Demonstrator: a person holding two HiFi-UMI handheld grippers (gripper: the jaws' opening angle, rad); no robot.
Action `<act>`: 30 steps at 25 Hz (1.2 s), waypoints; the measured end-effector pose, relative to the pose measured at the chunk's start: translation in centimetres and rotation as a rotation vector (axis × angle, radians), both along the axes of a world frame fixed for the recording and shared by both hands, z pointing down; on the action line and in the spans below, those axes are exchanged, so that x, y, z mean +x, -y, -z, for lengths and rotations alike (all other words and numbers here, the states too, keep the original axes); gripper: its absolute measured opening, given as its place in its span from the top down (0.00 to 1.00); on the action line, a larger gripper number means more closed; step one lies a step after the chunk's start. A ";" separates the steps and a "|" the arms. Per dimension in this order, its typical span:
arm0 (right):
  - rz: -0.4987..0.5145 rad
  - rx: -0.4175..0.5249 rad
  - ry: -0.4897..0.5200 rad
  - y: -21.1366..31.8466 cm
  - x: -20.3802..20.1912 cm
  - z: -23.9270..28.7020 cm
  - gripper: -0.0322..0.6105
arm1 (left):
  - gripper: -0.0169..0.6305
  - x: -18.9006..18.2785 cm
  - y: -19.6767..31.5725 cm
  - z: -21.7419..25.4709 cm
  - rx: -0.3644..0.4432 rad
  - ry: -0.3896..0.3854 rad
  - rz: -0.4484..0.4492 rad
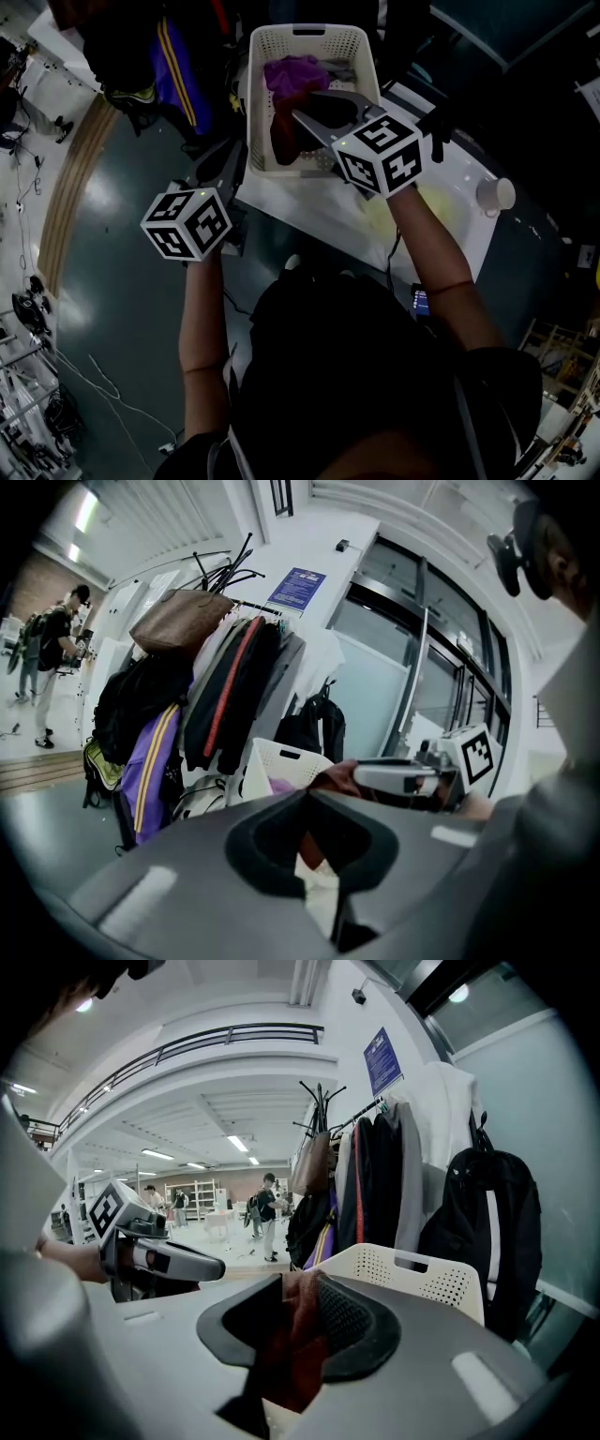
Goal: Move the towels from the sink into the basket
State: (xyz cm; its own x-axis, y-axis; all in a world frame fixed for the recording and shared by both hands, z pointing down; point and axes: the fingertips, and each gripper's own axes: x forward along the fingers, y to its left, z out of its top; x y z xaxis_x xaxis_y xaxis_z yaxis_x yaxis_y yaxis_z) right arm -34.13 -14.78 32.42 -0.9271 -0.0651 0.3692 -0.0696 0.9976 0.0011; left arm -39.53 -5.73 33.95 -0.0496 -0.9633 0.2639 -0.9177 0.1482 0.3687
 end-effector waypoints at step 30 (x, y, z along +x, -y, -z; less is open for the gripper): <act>-0.126 0.044 0.066 2.3 6.3 2.5 0.95 | 0.96 5.5 3.1 2.5 0.058 0.015 -0.110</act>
State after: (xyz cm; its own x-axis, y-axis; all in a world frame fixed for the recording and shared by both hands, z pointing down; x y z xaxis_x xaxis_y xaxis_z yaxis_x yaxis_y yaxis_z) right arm -27.85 -17.09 29.92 -0.9329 -0.1970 0.3016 -0.1953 0.9801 0.0359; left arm -34.04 -8.79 31.46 0.0540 -0.9767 0.2077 -0.9327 0.0250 0.3598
